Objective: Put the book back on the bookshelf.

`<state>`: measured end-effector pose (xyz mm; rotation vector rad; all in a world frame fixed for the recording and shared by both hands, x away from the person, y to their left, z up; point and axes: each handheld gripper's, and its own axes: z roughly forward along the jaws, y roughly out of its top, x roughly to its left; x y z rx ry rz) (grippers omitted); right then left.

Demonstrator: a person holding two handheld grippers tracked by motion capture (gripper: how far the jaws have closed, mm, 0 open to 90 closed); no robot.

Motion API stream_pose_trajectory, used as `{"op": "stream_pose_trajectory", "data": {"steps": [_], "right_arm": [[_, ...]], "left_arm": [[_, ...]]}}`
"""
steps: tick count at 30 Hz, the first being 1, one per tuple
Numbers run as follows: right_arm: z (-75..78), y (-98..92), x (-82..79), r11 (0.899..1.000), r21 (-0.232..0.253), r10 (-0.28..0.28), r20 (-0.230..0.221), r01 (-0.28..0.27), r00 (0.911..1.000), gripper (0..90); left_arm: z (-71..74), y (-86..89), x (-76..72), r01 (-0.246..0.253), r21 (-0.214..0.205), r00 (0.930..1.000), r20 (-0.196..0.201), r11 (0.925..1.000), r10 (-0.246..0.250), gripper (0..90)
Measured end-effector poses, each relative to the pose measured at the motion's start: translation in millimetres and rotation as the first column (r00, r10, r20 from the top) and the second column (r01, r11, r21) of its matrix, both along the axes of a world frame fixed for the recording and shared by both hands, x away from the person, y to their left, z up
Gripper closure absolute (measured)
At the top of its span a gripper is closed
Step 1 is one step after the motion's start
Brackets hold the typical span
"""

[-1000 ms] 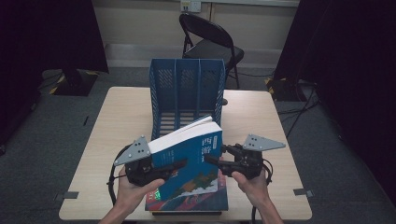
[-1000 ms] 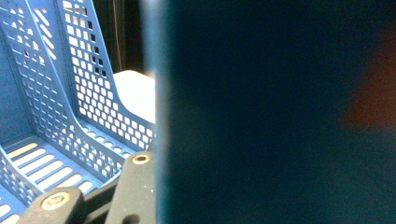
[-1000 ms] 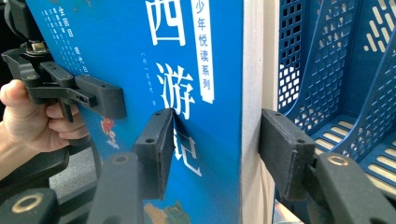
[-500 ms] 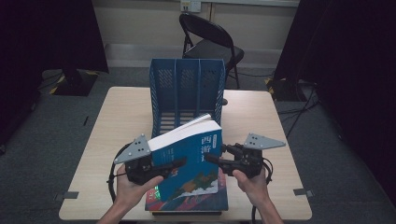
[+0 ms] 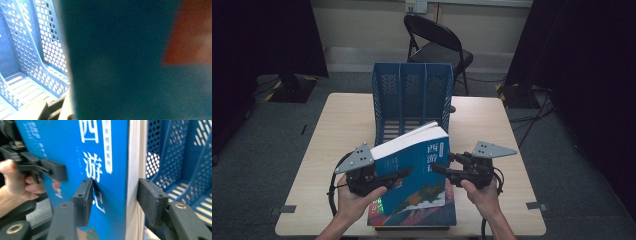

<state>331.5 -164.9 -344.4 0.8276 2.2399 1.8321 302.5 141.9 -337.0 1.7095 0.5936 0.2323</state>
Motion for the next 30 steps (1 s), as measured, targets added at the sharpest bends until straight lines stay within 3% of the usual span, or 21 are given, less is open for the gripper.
{"op": "stream_pose_trajectory", "data": {"steps": [3,6,17,22,30], "right_arm": [[-1.9,-0.8,1.0,1.000,-0.029,-0.003,-0.002,0.003,1.0000,43.5],[-5.8,-3.1,1.8,0.998,-0.053,-0.014,-0.012,0.013,0.9998,41.2],[-17.2,-18.4,3.5,0.994,-0.084,-0.069,-0.050,0.065,0.9963,38.7],[-23.5,-23.0,1.9,0.992,-0.106,-0.082,-0.063,0.075,0.9946,37.7],[-30.4,-38.7,1.9,0.988,-0.111,-0.116,-0.083,0.107,0.9897,34.8]], "left_arm": [[0.2,1.8,3.0,-0.004,-0.007,0.9998,-0.021,1.0000,0.003,61.0],[0.0,8.9,7.0,-0.032,-0.019,0.9971,-0.069,0.9993,0.031,61.1],[4.1,31.8,3.4,-0.059,0.000,0.9950,-0.081,0.9983,0.059,61.3],[6.3,39.3,2.6,-0.108,-0.005,0.9896,-0.096,0.9941,0.107,61.4],[8.0,52.1,8.1,-0.113,-0.033,0.9851,-0.134,0.9930,0.108,61.4]]}}
